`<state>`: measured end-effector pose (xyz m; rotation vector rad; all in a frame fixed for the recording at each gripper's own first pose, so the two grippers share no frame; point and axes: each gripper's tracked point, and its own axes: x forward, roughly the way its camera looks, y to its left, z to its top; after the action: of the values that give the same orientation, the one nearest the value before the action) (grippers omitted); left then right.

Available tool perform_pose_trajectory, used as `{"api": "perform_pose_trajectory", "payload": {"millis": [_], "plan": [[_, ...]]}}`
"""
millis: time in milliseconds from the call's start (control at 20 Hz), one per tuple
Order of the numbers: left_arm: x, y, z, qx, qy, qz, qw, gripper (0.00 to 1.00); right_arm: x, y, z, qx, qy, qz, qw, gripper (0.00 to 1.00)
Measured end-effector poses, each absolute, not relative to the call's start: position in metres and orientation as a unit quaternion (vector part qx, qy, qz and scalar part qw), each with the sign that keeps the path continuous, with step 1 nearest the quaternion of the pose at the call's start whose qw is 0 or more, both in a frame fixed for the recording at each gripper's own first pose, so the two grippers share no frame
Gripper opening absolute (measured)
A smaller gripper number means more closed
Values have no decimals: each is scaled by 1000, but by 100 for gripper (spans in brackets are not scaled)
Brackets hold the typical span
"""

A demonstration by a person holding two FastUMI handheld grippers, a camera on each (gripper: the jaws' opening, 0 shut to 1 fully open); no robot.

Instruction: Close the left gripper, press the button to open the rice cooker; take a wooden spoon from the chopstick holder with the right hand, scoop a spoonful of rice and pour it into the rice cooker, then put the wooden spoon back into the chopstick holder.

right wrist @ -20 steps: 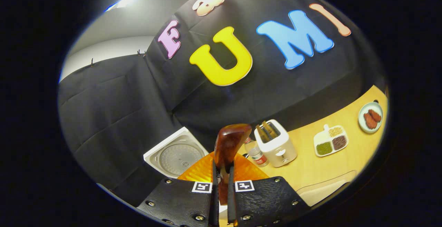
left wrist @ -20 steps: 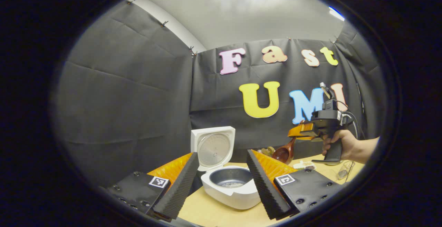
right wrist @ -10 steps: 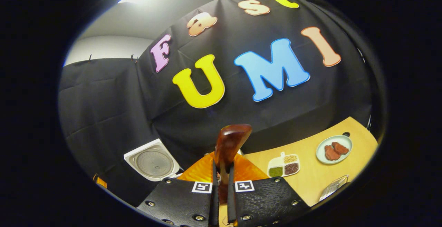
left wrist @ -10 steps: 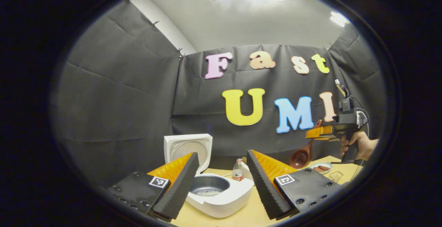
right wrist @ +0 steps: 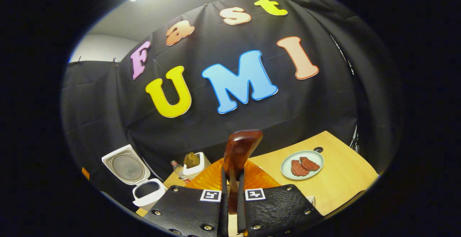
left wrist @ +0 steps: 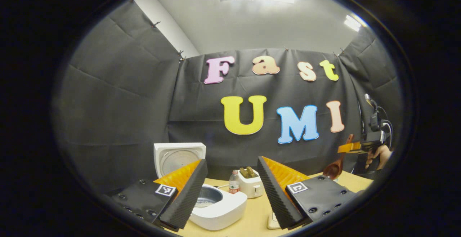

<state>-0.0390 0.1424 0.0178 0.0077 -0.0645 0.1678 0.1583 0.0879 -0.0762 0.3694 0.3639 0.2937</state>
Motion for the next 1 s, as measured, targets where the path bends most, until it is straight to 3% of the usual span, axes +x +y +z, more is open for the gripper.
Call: {"api": "perform_pose_trajectory", "payload": {"millis": [550,1000], "plan": [[-36,120,27,10,-30,82,996,95,145,-9,-156,177,227,36,957,10],[-43,103,24,31,-16,80,996,94,131,-29,-231,210,294,6,932,12]]}}
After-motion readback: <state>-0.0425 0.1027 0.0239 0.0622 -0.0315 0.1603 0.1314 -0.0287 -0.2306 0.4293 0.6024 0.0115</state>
